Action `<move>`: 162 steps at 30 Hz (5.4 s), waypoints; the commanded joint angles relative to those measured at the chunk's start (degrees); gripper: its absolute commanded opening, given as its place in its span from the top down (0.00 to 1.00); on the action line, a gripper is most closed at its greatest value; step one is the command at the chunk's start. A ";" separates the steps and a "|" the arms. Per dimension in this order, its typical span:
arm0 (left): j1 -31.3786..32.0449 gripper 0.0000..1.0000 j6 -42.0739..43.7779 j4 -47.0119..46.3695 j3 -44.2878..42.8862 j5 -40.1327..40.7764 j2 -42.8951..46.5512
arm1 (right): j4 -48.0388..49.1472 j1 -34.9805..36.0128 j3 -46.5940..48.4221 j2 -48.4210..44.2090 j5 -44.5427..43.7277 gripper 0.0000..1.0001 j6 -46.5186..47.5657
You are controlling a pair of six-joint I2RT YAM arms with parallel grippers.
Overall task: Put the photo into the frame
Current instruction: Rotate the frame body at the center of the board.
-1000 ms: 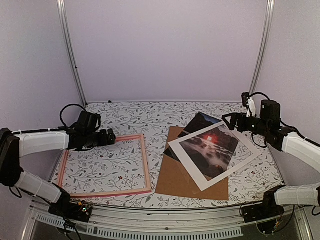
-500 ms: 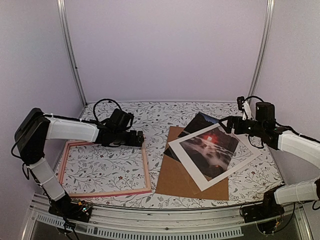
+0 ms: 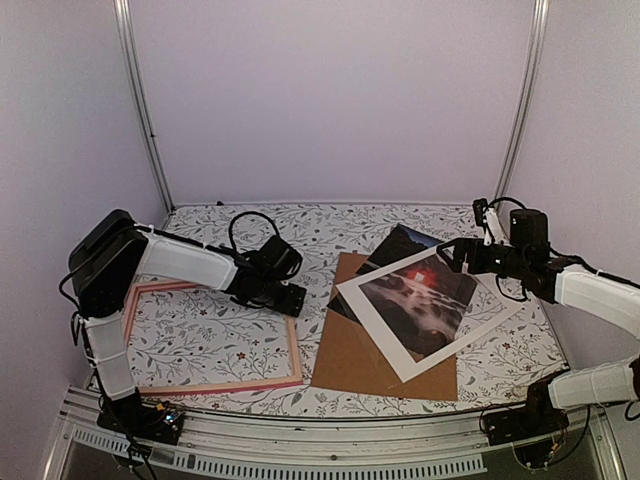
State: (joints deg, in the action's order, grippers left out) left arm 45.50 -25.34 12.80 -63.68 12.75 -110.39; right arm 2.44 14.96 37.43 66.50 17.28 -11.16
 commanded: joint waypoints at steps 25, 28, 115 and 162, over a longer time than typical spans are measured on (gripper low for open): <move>0.81 0.66 31.64 17.63 -6.84 -21.67 -0.73 | 1.70 0.31 -2.89 -1.25 -1.55 0.01 -0.70; 2.67 0.65 35.15 20.18 -4.51 -21.20 0.68 | 2.16 0.32 -2.89 -0.71 -1.24 0.01 -0.83; -43.61 0.98 3.79 -1.52 17.07 -1.00 17.10 | 4.86 0.98 -1.74 5.04 5.46 0.01 -3.82; -36.15 0.24 18.71 -5.05 6.59 -9.88 12.64 | -20.32 -16.58 2.32 12.06 -10.83 0.01 -13.36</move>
State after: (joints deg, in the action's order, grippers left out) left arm 9.10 -4.32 10.66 -58.30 -0.97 -103.66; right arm -14.57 2.09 42.44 81.49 11.84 -20.86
